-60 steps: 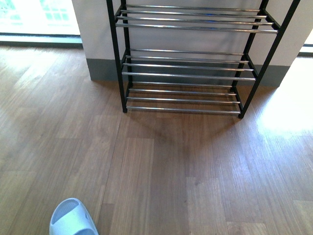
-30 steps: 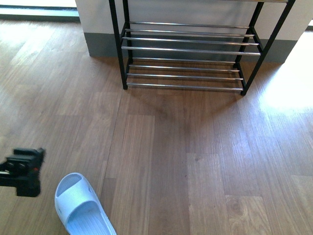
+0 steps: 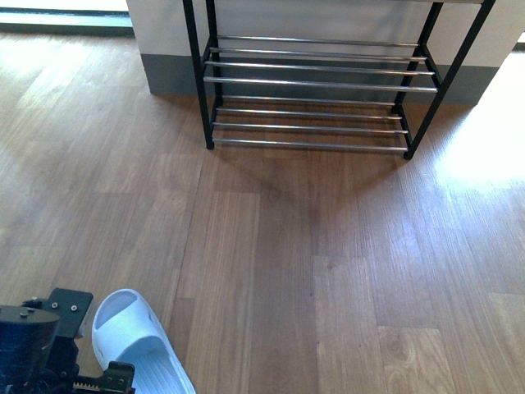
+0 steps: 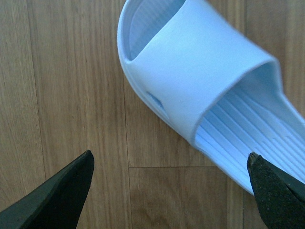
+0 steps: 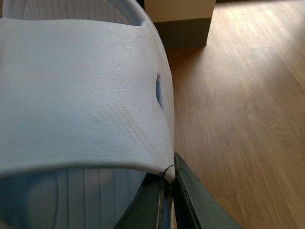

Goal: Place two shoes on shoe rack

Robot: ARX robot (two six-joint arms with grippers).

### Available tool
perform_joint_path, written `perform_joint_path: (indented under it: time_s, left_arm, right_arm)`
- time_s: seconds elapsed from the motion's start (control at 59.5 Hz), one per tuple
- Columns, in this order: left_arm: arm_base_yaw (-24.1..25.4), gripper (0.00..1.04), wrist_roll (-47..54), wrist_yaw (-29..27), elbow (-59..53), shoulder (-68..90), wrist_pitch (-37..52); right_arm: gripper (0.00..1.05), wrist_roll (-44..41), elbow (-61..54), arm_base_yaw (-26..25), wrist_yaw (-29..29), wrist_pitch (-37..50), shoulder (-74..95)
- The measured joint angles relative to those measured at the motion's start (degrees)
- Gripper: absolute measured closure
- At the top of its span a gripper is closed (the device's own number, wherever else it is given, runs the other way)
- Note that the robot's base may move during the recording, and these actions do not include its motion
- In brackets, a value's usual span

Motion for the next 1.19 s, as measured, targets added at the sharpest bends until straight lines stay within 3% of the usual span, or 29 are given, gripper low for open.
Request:
perform_joint_path:
  time_s: [0.302, 0.924, 1.075, 1.192]
  left_arm:
    - [0.24, 0.09, -3.28, -2.62, 7.15, 9.84, 1.49]
    - [-1.22, 0.09, -8.13, -6.03, 13.49, 15.21, 3.5]
    - [-2.73, 0.09, -10.34, -7.61, 11.8, 16.74, 8.72]
    - [-3.26, 0.31, -10.97, -7.76, 11.17, 18.95, 10.14]
  right_arm:
    - [1.03, 0.0, 0.0, 0.0, 0.0, 0.0, 0.0]
    - [1.03, 0.0, 0.0, 0.0, 0.0, 0.0, 0.0]
    - [1.03, 0.0, 0.0, 0.0, 0.0, 0.0, 0.0]
    - [1.03, 0.0, 0.0, 0.0, 0.0, 0.0, 0.0]
